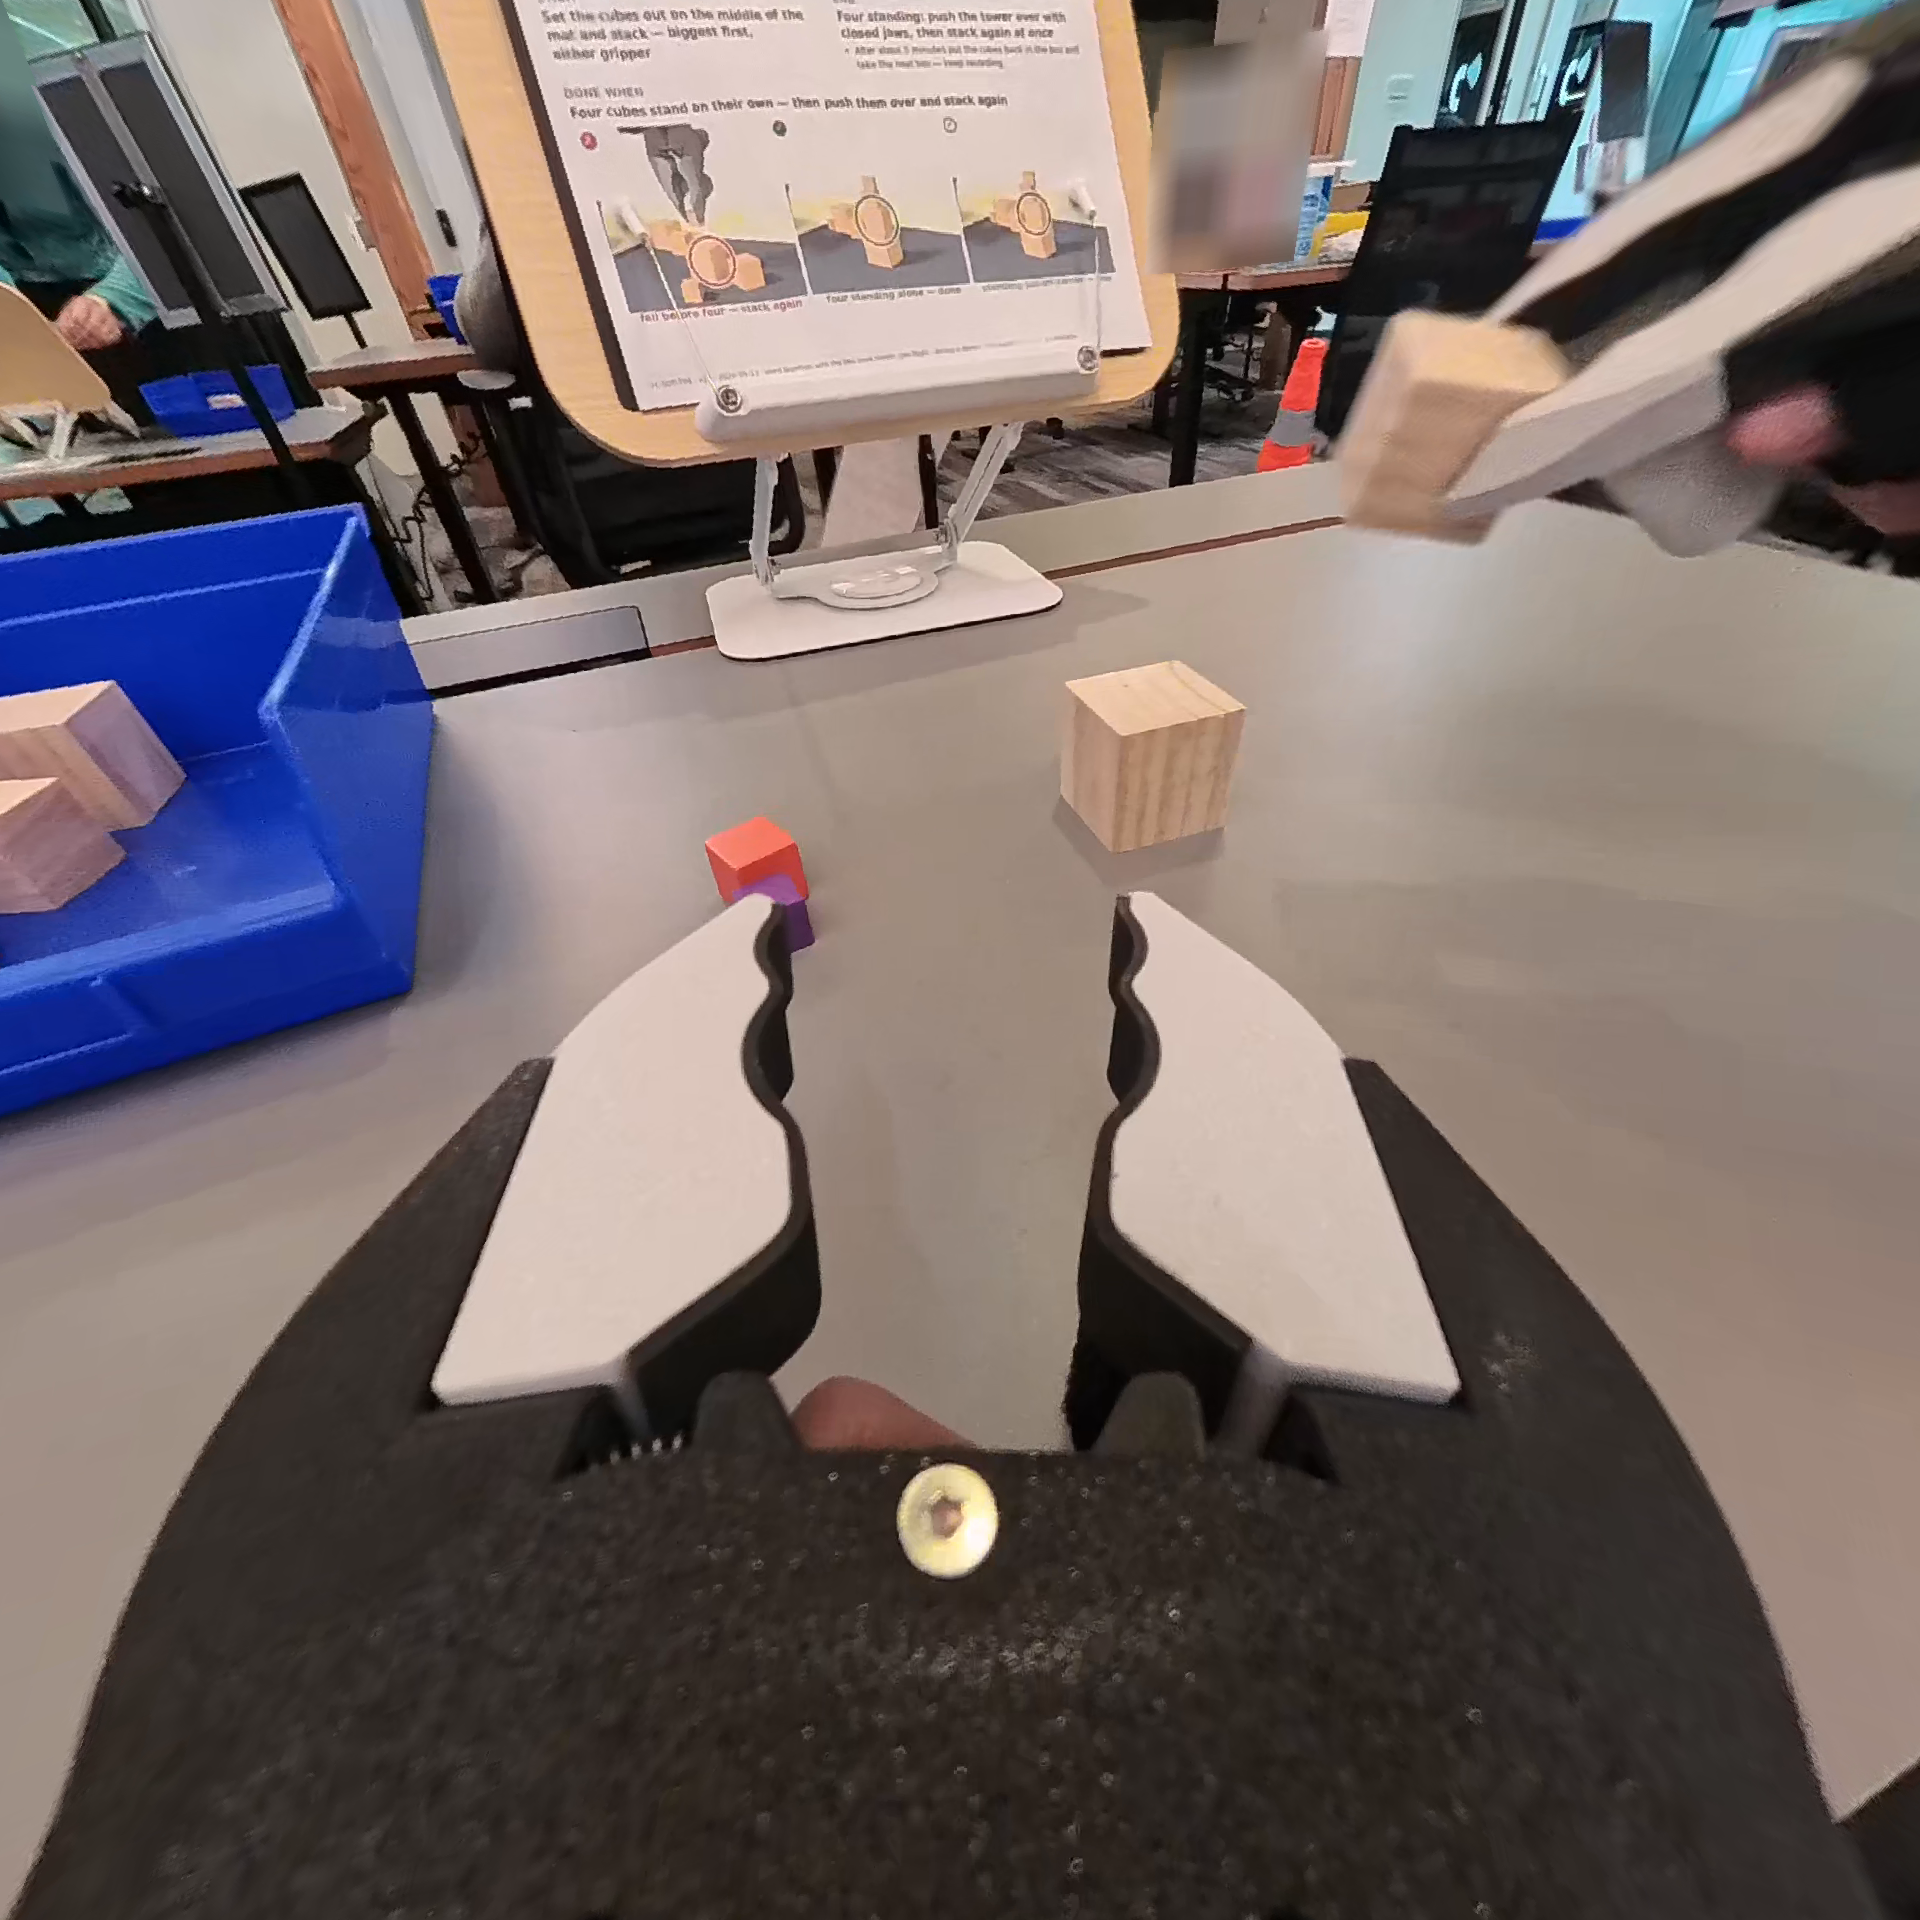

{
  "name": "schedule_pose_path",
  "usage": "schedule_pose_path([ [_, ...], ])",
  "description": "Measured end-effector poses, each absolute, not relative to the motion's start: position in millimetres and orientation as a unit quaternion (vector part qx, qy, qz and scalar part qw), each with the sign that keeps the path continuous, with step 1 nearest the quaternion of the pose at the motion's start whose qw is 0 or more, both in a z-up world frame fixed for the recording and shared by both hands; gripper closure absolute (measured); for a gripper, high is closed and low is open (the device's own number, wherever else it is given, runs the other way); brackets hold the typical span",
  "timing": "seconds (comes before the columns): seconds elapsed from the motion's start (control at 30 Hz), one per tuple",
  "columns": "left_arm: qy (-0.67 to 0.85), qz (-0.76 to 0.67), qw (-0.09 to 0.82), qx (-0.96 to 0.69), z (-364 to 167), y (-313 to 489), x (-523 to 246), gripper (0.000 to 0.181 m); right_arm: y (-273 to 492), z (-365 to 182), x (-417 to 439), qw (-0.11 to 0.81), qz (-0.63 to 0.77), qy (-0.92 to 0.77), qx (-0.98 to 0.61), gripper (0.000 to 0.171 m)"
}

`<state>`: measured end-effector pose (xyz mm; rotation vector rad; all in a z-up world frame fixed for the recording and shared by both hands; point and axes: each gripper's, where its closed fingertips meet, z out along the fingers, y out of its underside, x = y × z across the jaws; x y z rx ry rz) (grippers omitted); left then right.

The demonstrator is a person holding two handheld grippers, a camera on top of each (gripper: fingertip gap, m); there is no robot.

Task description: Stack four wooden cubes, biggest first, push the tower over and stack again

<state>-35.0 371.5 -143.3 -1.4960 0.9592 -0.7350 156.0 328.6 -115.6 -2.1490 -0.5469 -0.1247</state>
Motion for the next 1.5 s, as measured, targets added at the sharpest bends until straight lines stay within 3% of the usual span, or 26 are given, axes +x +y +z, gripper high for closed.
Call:
schedule_pose_path([
  [0.1, 0.422, -0.301, 0.582, -0.627, -143.1, 367.0, -33.2, 0.123, 354.0, -128.8, 144.9, 0.385, 0.018, -0.322, -0.865, 0.126],
  [0.3, 0.430, -0.295, 0.587, -0.619, -142.9, 363.8, -32.3, 0.123, 386.8, -149.0, 142.6, 0.315, 0.091, -0.353, -0.876, 0.126],
  [1.17, 0.427, -0.305, 0.574, -0.629, -144.9, 367.0, -31.2, 0.123, 392.1, -179.4, 151.2, 0.322, 0.119, -0.372, -0.862, 0.126],
  [1.27, 0.427, -0.304, 0.574, -0.629, -145.1, 367.3, -31.2, 0.123, 392.1, -175.1, 157.5, 0.336, 0.104, -0.368, -0.861, 0.102],
  [1.5, 0.409, -0.289, 0.577, -0.646, -145.6, 375.0, -37.6, 0.122, 356.0, -84.7, 155.5, 0.517, 0.011, -0.256, -0.817, 0.106],
])
